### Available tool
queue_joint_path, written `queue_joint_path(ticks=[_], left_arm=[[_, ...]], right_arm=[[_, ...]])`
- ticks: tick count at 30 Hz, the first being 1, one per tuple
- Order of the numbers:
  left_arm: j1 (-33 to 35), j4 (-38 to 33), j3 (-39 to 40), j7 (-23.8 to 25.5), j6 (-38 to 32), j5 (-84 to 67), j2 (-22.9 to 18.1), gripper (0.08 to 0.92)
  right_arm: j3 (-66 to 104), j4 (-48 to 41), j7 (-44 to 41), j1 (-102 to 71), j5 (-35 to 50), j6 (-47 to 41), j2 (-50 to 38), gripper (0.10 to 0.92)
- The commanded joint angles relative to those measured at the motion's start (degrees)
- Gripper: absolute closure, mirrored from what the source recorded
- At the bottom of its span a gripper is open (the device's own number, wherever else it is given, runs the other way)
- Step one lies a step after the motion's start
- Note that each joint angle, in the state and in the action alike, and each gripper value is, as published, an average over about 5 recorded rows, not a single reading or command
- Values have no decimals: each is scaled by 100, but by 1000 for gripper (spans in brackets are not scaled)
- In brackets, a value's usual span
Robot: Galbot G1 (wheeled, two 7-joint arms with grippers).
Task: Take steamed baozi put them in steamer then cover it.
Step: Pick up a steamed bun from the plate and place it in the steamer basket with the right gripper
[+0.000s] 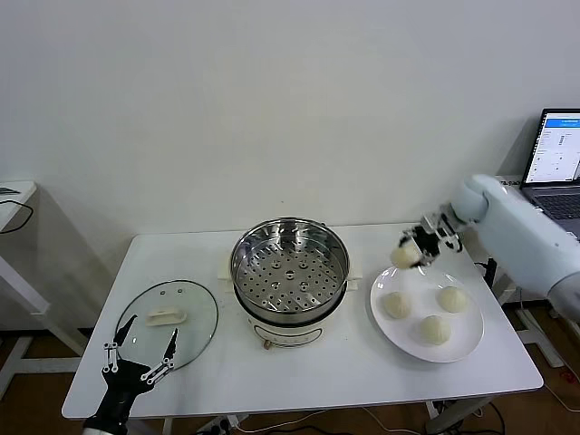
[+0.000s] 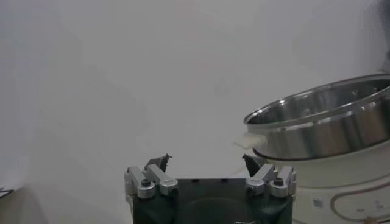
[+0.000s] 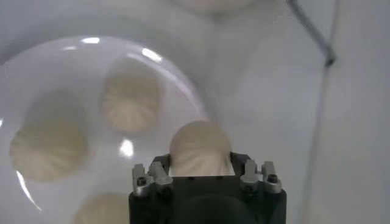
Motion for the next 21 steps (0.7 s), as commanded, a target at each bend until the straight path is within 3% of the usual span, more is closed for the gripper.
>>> queue_joint_path(ticks=[1,10,21], left_arm=[[4,-38,12,-6,11,3,-5,177],[12,-49,5,-11,-14,6,-7,177],[19,28,-29,-15,-91,3,-18,177]], right_arm=[[-1004,1189,-37,1351,469,695,242,364],[-1503,1357,42,1753,57,1426,1550,372],[-1601,910,250,875,-1207,1634,2259,372]])
